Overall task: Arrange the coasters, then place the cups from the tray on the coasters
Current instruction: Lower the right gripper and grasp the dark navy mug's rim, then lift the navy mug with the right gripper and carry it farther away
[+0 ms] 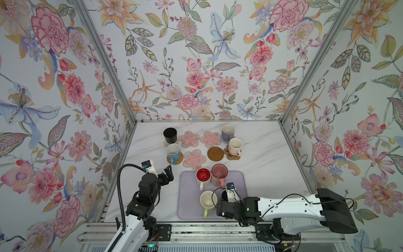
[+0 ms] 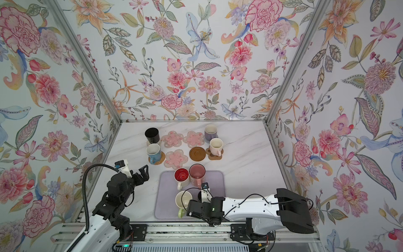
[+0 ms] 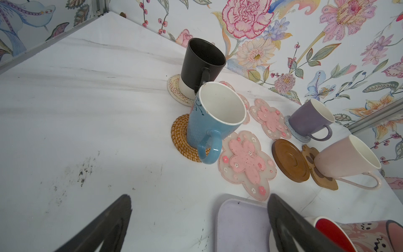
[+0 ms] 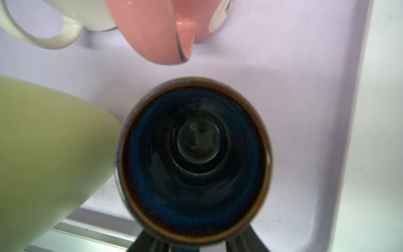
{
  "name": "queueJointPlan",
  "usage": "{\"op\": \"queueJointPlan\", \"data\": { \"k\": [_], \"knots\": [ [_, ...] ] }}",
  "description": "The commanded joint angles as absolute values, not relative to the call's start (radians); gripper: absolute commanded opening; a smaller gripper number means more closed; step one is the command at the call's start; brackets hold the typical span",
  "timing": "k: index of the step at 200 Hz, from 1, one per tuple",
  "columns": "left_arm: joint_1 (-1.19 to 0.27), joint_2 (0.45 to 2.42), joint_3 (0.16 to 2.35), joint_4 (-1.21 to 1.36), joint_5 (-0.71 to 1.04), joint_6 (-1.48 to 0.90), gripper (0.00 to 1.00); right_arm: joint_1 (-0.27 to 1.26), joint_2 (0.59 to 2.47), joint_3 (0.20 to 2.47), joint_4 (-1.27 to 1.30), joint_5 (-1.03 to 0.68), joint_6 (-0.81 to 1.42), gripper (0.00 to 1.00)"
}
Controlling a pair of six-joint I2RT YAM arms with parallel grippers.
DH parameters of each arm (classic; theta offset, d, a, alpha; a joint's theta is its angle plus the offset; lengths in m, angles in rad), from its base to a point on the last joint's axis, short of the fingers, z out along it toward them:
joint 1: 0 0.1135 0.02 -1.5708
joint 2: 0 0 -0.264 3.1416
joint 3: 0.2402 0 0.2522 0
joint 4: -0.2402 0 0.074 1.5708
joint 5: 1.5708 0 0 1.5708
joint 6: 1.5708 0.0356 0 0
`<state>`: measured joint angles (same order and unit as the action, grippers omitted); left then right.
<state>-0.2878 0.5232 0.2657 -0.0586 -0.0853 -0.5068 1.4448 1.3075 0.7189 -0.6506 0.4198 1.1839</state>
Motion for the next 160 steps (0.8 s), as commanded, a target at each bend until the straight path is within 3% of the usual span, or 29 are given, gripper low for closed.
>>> {"op": "queueJointPlan", "data": {
  "k": [1, 29, 105, 160],
  "knots": [
    [-0.281, 0.519, 0.258, -0.075, -0.096, -0.506, 0.99, 1.442, 1.314, 0.718, -0.666, 0.429, 1.164, 0.3],
    [-0.281, 0.519, 0.261, -0.082, -0.099, -0.505, 0.99, 1.44, 1.297, 0.714, -0.688, 0.429, 1.154, 0.2],
    [-0.281, 0.478, 0.268, -0.14, -0.114, -0.5, 0.99, 1.415, 1.133, 0.753, -0.95, 0.492, 1.18, 0.02],
    [-0.281, 0.432, 0.256, -0.172, -0.129, -0.517, 0.99, 1.189, 1.009, 0.877, -1.035, 0.482, 0.96, 0.0]
  ]
}}
